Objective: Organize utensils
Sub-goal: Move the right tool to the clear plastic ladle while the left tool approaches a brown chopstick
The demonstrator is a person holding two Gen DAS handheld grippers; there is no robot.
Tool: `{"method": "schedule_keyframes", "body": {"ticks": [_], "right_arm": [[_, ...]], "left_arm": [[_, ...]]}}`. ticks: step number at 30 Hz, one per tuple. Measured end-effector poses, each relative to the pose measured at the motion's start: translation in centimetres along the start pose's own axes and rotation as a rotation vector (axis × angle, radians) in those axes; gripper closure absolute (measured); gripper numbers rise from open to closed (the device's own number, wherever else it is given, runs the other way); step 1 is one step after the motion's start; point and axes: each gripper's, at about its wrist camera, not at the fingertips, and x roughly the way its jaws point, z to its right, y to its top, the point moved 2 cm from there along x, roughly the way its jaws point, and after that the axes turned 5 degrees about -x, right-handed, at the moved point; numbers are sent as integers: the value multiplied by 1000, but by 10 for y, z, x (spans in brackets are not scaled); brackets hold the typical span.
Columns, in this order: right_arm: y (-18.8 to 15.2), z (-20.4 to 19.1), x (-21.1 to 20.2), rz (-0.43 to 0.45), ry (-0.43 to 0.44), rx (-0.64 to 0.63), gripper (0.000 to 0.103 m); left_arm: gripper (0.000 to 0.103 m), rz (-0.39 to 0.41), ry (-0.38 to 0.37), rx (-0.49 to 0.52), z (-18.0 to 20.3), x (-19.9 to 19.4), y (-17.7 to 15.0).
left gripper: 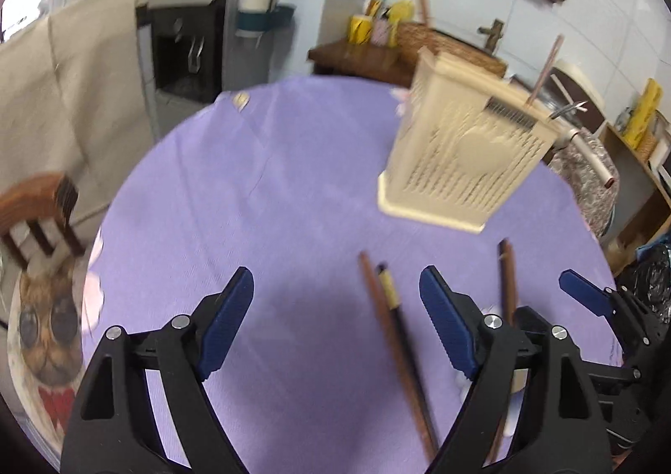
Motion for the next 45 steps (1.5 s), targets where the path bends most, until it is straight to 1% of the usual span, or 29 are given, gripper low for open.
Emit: {"method": "schedule_keyframes", "body": {"ticks": [2, 3, 5, 10, 13, 15, 17, 18, 23, 25, 28, 33, 35, 40, 42, 45], "right_arm": [[-10, -7, 6, -27, 21, 2, 36], [-15, -10, 11, -45, 29, 5, 36], [-22, -16, 18, -80, 41, 3, 37], [-27, -27, 23, -103, 46, -26, 39], [-30, -29, 28, -117, 52, -35, 42], [-32, -28, 33, -133, 53, -26, 43], [-34, -25, 39, -159, 62, -1, 48], [-35, -24, 41, -165, 67, 10, 49], [-34, -25, 40, -157, 49, 1, 52], [-35, -24, 40, -153, 49, 6, 53], [-36, -23, 40, -146, 55, 0, 54], [-37, -22, 39, -141, 57, -3, 54], [-37, -22, 40, -140, 58, -1, 54], [-37, -22, 40, -140, 58, -2, 54], [-37, -22, 40, -140, 58, -2, 54], [-37, -22, 40, -140, 58, -2, 54]], "left_arm": [[23, -4, 34, 0, -9, 3, -11], [23, -6, 58, 16, -12, 5, -17], [23, -23, 78, 35, -17, 8, -27], [23, -37, 88, 34, -23, 9, -40], [23, -48, 74, 25, -25, 10, -42], [23, -49, 75, 32, -24, 10, -43], [23, -51, 75, 40, -21, 10, -45], [23, -53, 73, 42, -20, 11, -45], [24, -70, 56, 45, -14, 16, -44], [31, -79, 46, 55, -9, 19, -41], [34, -94, 31, 75, 0, 27, -37], [36, -124, -2, 101, 16, 41, -27], [36, -125, 16, 129, 23, 47, -24], [37, -152, 38, 150, 31, 65, -24], [37, -137, 46, 147, 30, 65, -24], [37, -144, 45, 128, 26, 65, -26]]}}
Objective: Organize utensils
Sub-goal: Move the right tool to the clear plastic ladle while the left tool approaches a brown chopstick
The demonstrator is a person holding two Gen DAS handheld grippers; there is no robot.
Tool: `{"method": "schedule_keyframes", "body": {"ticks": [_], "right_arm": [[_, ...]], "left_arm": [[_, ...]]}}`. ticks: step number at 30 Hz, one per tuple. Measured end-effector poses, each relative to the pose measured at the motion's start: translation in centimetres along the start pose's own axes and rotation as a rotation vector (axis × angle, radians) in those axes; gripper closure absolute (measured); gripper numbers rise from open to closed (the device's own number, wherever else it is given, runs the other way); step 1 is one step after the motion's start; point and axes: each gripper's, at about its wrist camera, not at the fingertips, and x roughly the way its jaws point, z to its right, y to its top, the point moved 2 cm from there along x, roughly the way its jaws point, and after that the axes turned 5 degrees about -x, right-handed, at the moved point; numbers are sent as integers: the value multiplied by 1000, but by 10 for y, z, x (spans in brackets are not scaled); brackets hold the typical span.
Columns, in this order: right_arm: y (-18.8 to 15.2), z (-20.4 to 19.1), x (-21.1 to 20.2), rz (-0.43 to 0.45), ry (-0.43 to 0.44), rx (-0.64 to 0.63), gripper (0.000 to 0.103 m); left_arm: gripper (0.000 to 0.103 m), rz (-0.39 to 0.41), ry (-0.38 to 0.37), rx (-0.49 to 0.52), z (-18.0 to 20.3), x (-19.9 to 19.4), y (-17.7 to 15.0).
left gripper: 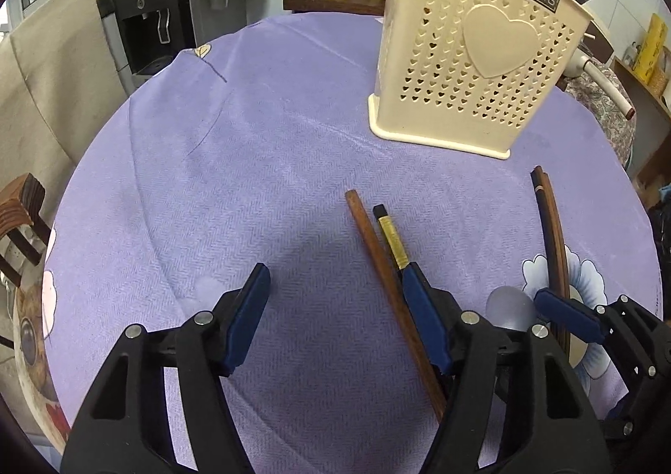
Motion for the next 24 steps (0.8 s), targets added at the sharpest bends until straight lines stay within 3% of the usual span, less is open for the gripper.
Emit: {"method": "schedule_keyframes", "body": {"ticks": [14, 18, 24], "right_arm": [[1, 0, 0, -1, -2, 2, 53], [1, 0, 0, -1, -2, 3, 52], [1, -1, 1, -2, -3, 1, 51]], "left_arm": [[37, -5, 34, 8, 5, 6, 6], [43, -4, 44, 25, 2, 5, 5], [44, 1, 68, 15, -8, 0, -1]]}}
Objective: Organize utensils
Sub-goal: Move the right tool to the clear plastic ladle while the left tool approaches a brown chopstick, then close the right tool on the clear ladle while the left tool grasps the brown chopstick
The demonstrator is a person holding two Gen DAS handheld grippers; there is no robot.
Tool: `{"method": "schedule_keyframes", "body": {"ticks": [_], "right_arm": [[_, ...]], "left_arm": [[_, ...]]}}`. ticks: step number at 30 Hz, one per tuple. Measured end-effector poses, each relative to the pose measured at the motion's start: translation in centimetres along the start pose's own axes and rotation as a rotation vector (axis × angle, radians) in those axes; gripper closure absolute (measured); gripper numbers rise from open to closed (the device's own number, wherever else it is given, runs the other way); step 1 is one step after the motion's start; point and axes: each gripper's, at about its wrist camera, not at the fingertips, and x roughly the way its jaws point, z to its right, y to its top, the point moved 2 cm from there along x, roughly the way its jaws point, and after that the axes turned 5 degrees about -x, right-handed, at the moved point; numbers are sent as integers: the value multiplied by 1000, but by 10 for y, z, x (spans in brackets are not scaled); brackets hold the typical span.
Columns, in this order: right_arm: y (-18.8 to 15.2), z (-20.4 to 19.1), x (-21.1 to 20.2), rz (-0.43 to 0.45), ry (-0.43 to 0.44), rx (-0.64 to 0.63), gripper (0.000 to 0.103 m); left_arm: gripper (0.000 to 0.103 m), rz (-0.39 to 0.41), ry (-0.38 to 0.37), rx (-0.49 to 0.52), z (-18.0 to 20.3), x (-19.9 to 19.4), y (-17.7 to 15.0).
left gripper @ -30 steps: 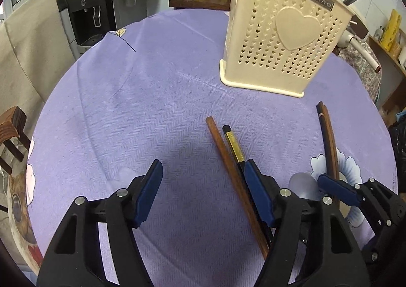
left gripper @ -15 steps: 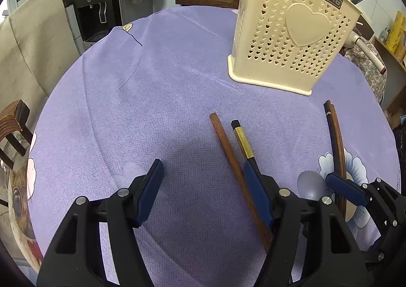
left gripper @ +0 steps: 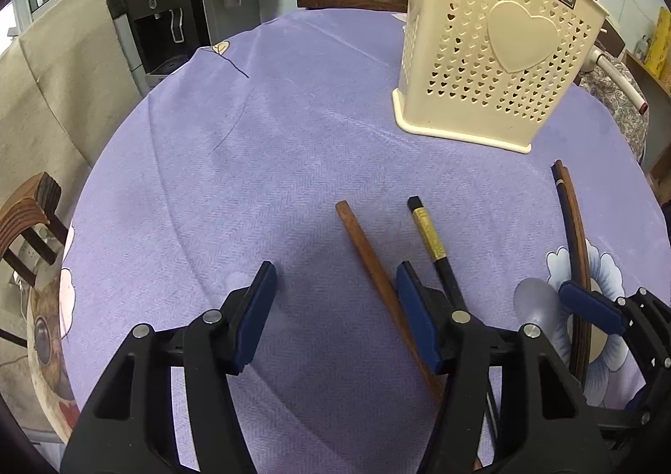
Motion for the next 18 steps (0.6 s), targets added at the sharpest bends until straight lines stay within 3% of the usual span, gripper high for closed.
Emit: {"method": "schedule_keyframes", "body": {"ticks": [6, 10, 18], "right_arm": [[0, -1, 1, -4, -7, 2, 50], [3, -1, 2, -20, -11, 14, 49], [6, -2, 4, -32, -11, 18, 51]], "left_arm": [[44, 1, 18, 0, 3, 5, 4], [57, 0, 14, 1, 7, 6, 7], [71, -1, 6, -15, 4, 6, 9]]}}
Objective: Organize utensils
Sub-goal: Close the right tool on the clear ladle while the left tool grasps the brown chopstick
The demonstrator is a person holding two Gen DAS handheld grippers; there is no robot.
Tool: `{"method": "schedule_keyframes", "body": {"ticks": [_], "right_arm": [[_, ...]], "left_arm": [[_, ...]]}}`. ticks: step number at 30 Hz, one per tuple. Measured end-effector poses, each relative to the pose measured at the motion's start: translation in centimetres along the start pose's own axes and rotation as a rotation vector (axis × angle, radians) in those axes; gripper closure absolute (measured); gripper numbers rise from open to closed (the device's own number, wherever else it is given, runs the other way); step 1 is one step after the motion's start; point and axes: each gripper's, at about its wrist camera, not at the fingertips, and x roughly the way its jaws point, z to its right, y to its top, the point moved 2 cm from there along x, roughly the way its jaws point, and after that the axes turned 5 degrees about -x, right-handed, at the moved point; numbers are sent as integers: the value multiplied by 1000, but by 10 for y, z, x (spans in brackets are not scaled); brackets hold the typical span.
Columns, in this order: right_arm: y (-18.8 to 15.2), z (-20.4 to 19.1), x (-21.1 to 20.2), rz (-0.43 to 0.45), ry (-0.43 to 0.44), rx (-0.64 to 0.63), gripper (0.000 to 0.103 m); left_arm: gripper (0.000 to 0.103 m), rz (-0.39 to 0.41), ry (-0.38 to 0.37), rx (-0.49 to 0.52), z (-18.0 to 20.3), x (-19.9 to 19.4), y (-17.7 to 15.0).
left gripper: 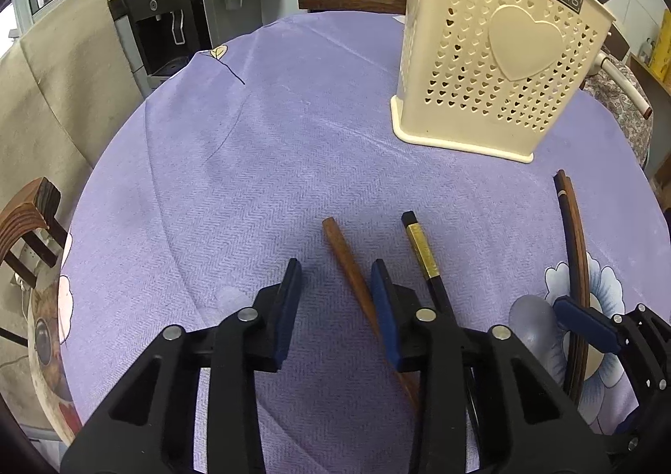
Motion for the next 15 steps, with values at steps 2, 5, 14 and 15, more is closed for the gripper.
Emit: {"method": "schedule_keyframes", "body": {"ticks": [2, 5, 14, 15], "right_arm": [[1, 0, 0, -4, 2, 0, 54], [1, 0, 1, -3, 4, -3, 57], [2, -2, 1, 2, 18, -12, 66], [2, -2, 1, 3, 18, -12, 66]], "left_arm": [[74, -3, -3, -6, 0, -1, 0], [78, -2, -2, -6, -1, -1, 0], [85, -6, -18, -10, -1, -1, 0], [85, -6, -18, -10, 0, -1, -1]]}}
